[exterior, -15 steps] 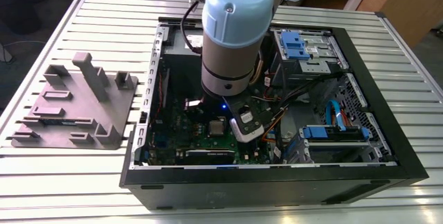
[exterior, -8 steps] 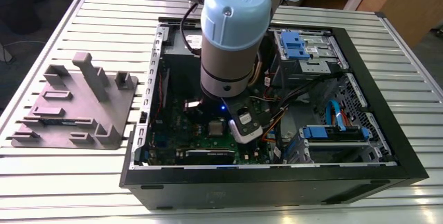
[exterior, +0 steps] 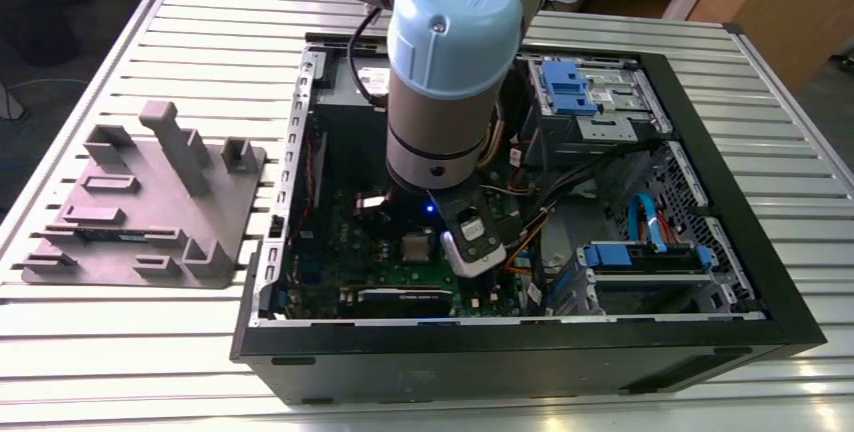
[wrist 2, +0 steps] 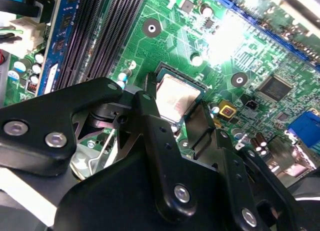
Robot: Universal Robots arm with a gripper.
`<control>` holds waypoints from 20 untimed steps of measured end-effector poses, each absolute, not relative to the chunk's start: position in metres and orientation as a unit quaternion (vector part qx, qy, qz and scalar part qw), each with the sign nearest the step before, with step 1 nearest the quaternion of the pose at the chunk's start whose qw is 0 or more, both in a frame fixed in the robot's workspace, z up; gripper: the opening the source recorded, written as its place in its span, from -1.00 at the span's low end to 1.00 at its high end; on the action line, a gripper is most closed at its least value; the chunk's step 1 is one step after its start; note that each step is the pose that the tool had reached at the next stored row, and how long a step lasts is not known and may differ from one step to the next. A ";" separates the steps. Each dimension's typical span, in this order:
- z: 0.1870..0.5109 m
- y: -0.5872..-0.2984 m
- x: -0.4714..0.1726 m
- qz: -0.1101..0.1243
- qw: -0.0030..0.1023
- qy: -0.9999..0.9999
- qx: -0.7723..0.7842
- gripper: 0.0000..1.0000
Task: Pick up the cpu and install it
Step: 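Place the cpu into insertion slot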
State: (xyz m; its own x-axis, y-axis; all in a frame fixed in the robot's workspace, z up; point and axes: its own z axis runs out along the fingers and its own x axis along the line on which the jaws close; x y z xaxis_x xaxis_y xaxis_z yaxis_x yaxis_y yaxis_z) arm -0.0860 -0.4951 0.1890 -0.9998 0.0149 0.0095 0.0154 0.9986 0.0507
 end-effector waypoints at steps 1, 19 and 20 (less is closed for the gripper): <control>0.189 -0.495 -0.086 -0.025 0.005 -1.000 -0.008 -0.06; 0.183 -0.494 -0.086 -0.023 0.006 -1.000 -0.008 -0.04; 0.182 -0.494 -0.086 -0.023 0.005 -1.000 -0.007 -0.04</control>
